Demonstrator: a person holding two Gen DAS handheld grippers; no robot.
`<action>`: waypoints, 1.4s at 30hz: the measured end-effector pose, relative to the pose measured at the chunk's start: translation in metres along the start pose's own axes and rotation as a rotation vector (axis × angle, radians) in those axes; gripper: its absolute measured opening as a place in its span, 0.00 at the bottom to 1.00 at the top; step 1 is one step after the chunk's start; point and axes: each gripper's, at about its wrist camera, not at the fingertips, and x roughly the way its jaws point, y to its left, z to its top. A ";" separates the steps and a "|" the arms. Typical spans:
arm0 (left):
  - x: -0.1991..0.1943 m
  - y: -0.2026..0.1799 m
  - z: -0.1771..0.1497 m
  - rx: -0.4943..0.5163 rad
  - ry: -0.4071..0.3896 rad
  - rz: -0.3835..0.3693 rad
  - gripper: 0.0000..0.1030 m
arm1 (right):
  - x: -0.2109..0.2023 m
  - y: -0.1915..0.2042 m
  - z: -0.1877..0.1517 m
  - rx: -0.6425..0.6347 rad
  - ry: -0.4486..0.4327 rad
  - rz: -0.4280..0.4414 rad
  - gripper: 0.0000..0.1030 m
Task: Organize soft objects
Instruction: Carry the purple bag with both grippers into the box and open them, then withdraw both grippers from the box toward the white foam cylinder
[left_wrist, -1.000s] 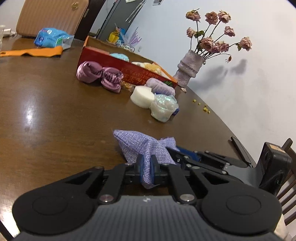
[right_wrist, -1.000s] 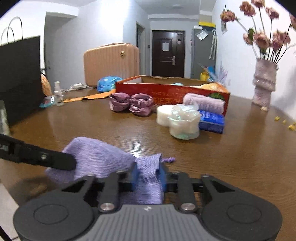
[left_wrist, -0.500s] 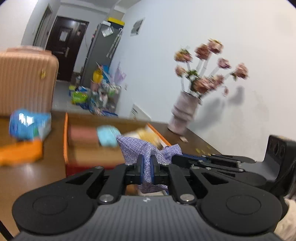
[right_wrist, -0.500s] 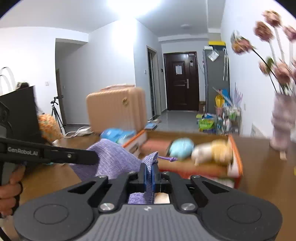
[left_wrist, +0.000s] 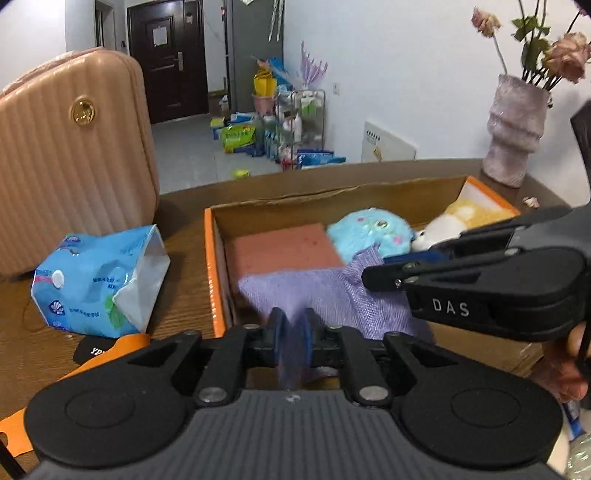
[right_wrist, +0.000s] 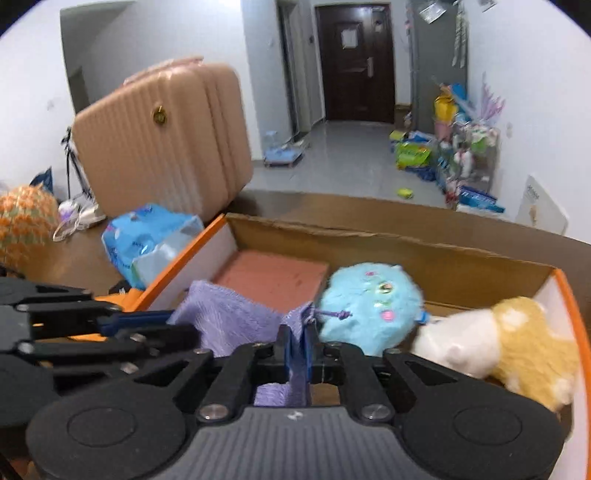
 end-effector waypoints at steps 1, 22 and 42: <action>-0.002 0.000 -0.001 0.009 -0.009 -0.005 0.25 | 0.003 0.002 0.003 -0.003 0.008 0.004 0.19; -0.164 -0.018 0.009 -0.039 -0.181 -0.001 0.52 | -0.197 -0.060 -0.017 -0.005 -0.145 -0.141 0.45; -0.306 -0.120 -0.161 -0.114 -0.419 0.045 0.77 | -0.329 -0.025 -0.181 -0.068 -0.381 -0.147 0.53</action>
